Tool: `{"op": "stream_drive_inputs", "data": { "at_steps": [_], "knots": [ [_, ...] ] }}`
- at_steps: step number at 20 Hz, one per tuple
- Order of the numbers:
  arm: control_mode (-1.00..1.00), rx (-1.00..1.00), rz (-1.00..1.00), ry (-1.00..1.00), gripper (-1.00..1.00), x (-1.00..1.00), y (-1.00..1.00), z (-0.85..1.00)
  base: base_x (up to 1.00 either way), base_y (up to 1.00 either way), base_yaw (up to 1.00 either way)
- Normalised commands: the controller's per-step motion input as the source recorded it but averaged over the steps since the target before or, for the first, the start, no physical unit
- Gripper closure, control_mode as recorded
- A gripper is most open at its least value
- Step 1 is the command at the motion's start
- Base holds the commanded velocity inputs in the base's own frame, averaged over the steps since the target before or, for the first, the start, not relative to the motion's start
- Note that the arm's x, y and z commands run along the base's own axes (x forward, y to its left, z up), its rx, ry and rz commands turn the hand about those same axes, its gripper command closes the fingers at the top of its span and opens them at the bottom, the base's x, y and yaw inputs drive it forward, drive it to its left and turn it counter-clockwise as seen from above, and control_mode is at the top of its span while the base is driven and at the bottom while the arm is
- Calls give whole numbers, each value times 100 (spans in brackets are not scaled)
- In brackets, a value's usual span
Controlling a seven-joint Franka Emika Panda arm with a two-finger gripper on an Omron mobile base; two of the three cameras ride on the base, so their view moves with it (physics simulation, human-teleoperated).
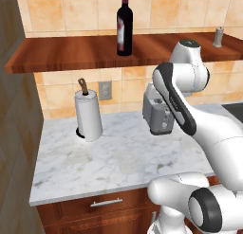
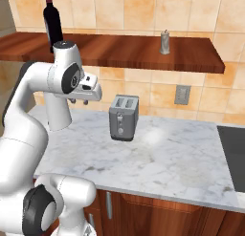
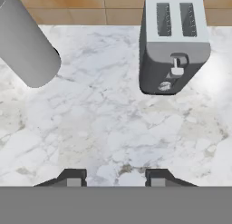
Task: Get the candle and the wine from the cabinet and move them to the dining counter.
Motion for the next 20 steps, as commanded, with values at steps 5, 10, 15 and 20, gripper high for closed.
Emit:
{"op": "stream_drive_inputs", "data": {
  "at_steps": [5,10,15,20],
  "knots": [
    [-100,0,0,-2,-100,-7,0,-1,0,0,0],
    [-100,0,0,-6,-100,-27,5,-7,0,0,0],
    [-100,0,-1,-33,-100,-34,13,11,0,0,0],
    [-100,0,-2,-39,-100,-27,10,38,0,0,0]
  ]
}}
